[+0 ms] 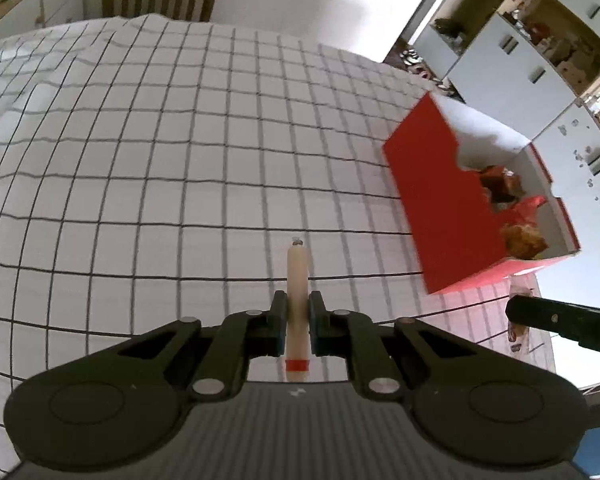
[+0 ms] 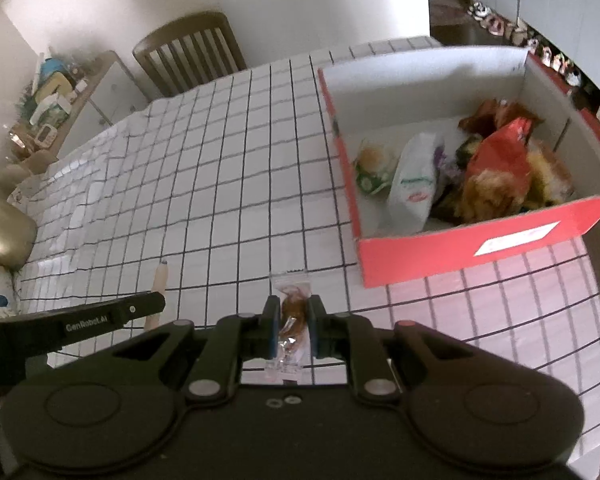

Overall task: Organize snacks
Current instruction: 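Carry the stick and candy into the red box and open both tools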

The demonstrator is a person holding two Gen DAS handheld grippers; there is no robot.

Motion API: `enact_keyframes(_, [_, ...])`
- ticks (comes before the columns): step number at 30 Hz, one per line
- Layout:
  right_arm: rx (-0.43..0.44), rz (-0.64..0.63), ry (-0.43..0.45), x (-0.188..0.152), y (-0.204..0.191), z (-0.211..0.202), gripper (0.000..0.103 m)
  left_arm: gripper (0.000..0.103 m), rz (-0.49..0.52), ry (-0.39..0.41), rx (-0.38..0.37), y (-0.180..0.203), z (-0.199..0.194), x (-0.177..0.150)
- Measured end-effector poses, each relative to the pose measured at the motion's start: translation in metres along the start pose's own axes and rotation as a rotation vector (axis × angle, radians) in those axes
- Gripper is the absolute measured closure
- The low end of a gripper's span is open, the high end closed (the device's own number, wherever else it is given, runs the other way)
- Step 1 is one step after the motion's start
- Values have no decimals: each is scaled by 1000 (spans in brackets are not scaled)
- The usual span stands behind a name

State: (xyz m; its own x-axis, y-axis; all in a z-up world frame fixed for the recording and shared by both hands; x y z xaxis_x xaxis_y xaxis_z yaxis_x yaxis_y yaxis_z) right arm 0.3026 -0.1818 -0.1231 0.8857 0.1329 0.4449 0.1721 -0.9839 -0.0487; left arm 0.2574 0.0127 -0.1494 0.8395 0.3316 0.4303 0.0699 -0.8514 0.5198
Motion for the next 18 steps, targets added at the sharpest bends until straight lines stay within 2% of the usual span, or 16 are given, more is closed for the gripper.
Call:
enact_keyframes(11, [-14,-15,83,26,54,-30,90,92,82,48,-42,79,4,28])
enact_keyframes(18, [-36,1,133,49,97,-36,90,92,138,72,-61,133,20,51])
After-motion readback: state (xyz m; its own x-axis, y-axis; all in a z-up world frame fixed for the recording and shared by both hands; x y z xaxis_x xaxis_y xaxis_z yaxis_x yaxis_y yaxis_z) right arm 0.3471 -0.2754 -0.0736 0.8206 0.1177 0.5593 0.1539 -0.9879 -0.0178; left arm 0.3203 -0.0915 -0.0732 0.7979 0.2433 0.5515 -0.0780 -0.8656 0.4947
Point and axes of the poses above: each gripper's, at about its wrist camera, not at the fingertips, and z roughly the way its jaws point, y to its right, x to its top, the point moved 9 cm from there along z, roughly the way its jaws point, and after that the axes turned 15 degrees about -x, right-handed, at the moved point
